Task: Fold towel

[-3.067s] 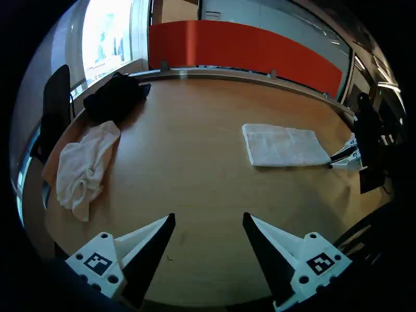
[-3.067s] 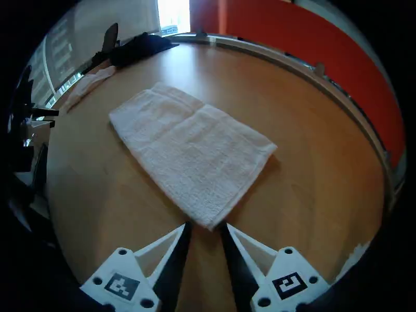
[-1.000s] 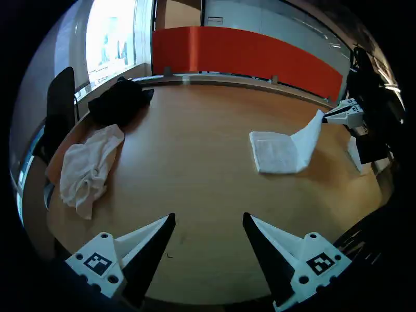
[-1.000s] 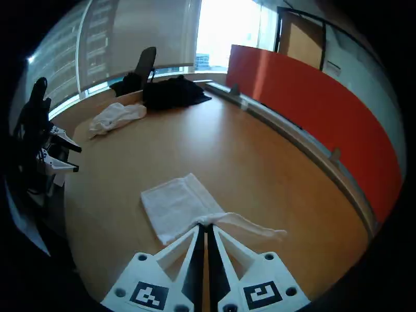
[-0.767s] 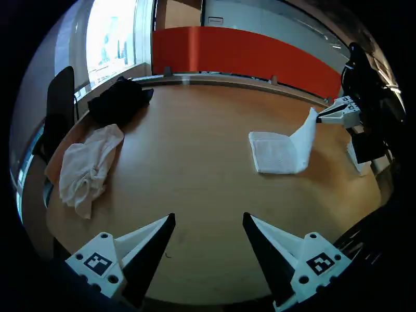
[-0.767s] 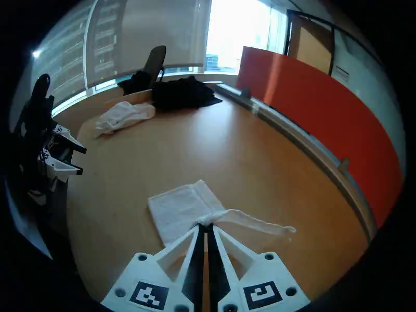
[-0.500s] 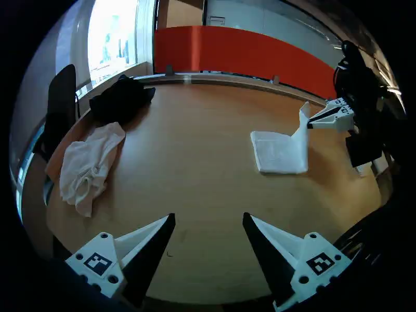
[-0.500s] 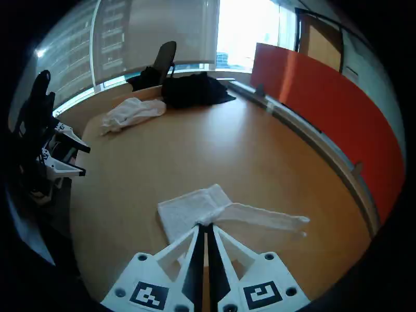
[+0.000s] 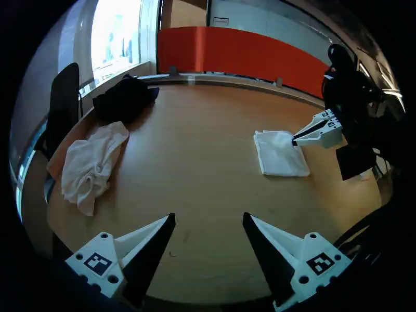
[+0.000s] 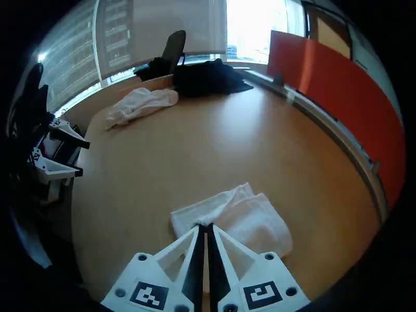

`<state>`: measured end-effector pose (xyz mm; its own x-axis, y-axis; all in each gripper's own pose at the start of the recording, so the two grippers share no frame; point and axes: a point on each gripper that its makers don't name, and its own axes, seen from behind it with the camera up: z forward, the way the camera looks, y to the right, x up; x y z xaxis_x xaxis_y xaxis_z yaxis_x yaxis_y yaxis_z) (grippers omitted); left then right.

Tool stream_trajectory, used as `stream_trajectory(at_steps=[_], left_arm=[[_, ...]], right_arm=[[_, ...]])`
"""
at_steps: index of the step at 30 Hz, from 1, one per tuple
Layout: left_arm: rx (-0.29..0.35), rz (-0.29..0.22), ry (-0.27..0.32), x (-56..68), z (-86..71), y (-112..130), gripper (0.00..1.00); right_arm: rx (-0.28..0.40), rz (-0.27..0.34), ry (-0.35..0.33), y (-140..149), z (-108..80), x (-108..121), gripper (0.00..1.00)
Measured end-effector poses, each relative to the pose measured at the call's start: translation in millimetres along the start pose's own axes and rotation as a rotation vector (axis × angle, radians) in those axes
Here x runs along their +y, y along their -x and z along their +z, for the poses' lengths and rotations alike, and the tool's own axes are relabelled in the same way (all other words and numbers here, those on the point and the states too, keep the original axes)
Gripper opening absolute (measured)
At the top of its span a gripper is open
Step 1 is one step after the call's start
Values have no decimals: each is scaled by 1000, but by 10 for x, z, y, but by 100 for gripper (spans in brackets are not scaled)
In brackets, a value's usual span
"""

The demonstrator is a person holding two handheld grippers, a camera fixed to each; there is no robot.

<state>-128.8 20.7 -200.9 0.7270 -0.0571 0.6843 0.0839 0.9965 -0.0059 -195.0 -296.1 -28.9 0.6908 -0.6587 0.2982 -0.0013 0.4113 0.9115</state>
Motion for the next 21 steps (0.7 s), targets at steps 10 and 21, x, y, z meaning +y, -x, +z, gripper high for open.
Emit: stream_trajectory(at_steps=[10,21], left_arm=[[-7,1,-4,-43,-2,26,97],[-5,6,-8,-68,-17,25,97]], right_arm=[[0,11,-8,-12,-18,-25,32],[-16,47,33,146,-52,0,88]])
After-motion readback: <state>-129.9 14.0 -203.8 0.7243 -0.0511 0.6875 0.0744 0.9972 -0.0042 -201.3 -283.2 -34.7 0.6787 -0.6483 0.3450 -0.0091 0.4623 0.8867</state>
